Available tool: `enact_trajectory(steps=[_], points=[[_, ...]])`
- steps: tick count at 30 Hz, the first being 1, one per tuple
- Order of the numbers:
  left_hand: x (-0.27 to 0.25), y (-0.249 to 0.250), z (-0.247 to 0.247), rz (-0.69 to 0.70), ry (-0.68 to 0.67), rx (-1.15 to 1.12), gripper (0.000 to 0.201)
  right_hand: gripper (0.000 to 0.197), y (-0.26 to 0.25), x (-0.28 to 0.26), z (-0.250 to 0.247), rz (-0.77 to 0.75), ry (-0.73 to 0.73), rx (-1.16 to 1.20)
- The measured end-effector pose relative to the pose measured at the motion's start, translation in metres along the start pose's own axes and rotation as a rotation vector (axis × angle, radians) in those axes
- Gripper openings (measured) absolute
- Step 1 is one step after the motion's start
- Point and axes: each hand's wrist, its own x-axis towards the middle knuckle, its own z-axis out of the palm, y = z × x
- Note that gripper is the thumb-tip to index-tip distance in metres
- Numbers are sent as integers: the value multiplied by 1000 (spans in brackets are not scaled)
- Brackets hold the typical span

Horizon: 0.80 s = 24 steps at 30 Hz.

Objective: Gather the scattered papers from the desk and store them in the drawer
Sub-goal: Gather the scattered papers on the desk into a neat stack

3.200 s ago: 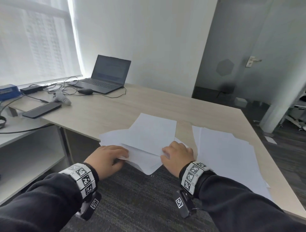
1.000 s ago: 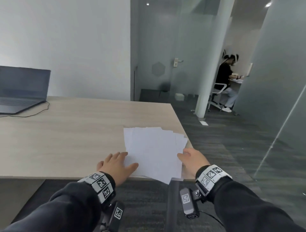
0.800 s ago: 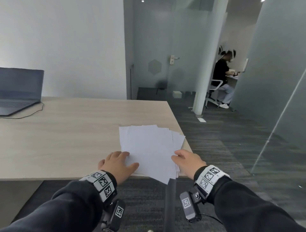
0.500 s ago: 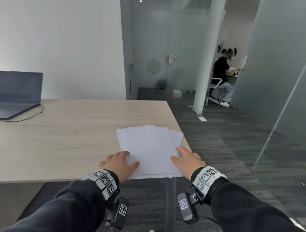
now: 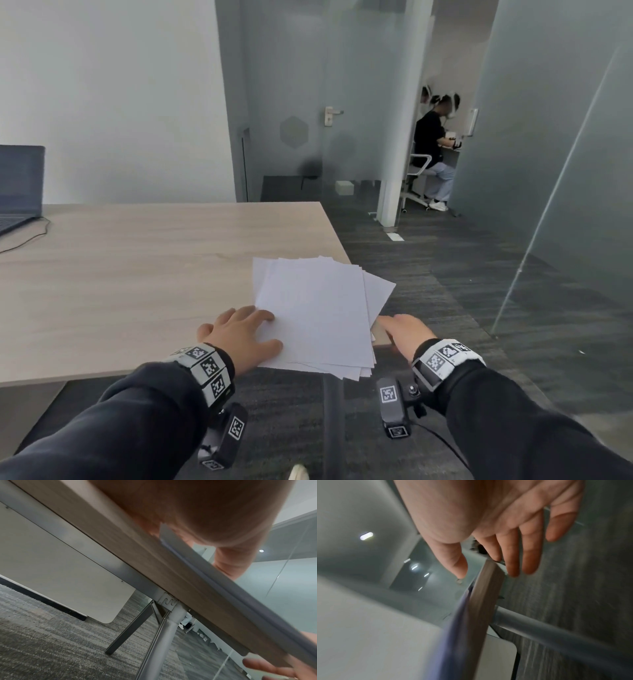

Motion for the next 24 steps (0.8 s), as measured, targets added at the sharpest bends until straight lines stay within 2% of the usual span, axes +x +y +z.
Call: enact_trajectory(steps=[2, 4, 6, 8, 10, 12, 13, 16, 18, 21, 24], points=[[1, 5, 1, 36, -13, -7, 63, 37, 8, -1, -3, 99, -92, 166], [0, 8, 3, 72, -27, -8, 63, 45, 18, -2, 0, 154, -149, 303], [0, 9, 4, 104, -47, -13, 62, 58, 23, 2, 3, 170, -144, 384], [-3, 10, 5, 130, -54, -25, 55, 55, 22, 0, 3, 158, -132, 415], [-5, 13, 4, 148, -55, -45, 48, 32, 22, 0, -1, 118, -142, 489], [-6, 15, 4, 164, -55, -71, 50, 15, 17, -1, -4, 67, -154, 477], [-8, 16, 3, 169, -57, -86, 51, 13, 16, 2, -4, 41, -145, 400], [-8, 23, 0, 145, -42, -140, 47, 27, 9, 7, -7, -48, -43, 233], [-5, 24, -2, 117, -21, -159, 44, 19, 1, 2, -9, -125, 18, 211], [4, 17, 0, 79, -12, -238, 56, 21, -13, -8, -9, -255, 60, 180], [13, 9, -3, 0, 21, -418, 67, 24, -26, -12, -7, -357, 17, 230]])
